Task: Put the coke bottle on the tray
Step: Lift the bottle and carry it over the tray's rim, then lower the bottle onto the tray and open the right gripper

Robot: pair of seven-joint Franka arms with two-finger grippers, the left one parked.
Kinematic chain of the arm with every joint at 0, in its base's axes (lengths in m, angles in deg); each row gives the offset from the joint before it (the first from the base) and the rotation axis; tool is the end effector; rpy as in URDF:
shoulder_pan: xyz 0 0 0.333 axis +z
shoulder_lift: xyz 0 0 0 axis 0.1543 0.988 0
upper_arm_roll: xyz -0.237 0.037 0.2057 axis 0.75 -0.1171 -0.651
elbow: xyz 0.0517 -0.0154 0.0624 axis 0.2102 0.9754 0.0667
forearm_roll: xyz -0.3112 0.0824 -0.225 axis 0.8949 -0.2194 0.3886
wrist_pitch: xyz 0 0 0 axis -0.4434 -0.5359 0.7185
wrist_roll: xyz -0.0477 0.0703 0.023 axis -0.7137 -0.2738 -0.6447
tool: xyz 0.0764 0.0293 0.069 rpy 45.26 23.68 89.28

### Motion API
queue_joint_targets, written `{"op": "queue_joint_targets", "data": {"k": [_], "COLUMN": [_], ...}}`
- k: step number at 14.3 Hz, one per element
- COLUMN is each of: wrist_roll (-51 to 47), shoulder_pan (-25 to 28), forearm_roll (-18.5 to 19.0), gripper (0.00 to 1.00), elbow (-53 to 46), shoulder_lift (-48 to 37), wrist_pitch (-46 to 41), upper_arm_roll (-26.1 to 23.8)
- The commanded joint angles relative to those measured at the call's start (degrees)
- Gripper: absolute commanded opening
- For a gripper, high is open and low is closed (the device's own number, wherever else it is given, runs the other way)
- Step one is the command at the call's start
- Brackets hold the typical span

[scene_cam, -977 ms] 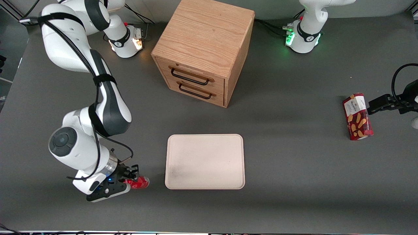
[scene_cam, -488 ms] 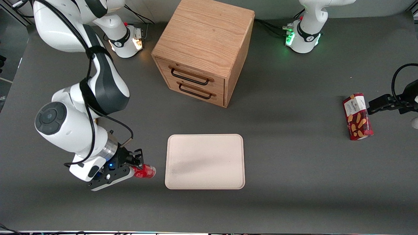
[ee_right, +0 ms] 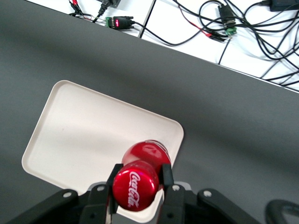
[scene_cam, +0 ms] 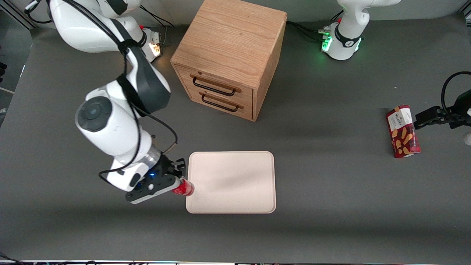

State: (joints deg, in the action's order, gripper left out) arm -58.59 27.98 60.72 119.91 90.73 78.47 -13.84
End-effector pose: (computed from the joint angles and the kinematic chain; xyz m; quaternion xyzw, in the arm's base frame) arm 0.7059 0.3180 0.4692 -0.9770 -0.1671 -0.1256 0.0423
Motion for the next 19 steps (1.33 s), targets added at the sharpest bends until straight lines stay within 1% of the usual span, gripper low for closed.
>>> {"op": "queue_joint_targets", "data": {"k": [1, 2, 3, 9, 16, 17, 18, 19], "wrist_roll": [-3.52, -4.06, -4.06, -3.62, -4.15, -4.76, -5.37, -6.95], "shoulder_pan": [1.29, 1.73, 1.90, 1.38, 1.29, 1.29, 1.20, 1.03], "forearm_roll": [3.96, 5.98, 6.87, 6.88, 6.71, 6.79, 6.79, 6.79], "gripper": [0.00, 0.00, 0.00, 0.00, 0.00, 0.40, 0.96, 1.00], "elbow": [-1.24, -1.15, -1.06, 0.69, 2.36, 3.15, 4.81, 5.61], "shoulder_lift": [3.56, 4.70, 5.67, 10.25, 10.60, 10.69, 10.60, 10.60], "wrist_pitch": [3.73, 4.70, 5.66, 11.82, 12.18, 12.44, 14.27, 16.98], "upper_arm_roll": [-0.34, -0.34, -0.34, -0.17, 0.27, 0.36, 0.36, 0.36]}}
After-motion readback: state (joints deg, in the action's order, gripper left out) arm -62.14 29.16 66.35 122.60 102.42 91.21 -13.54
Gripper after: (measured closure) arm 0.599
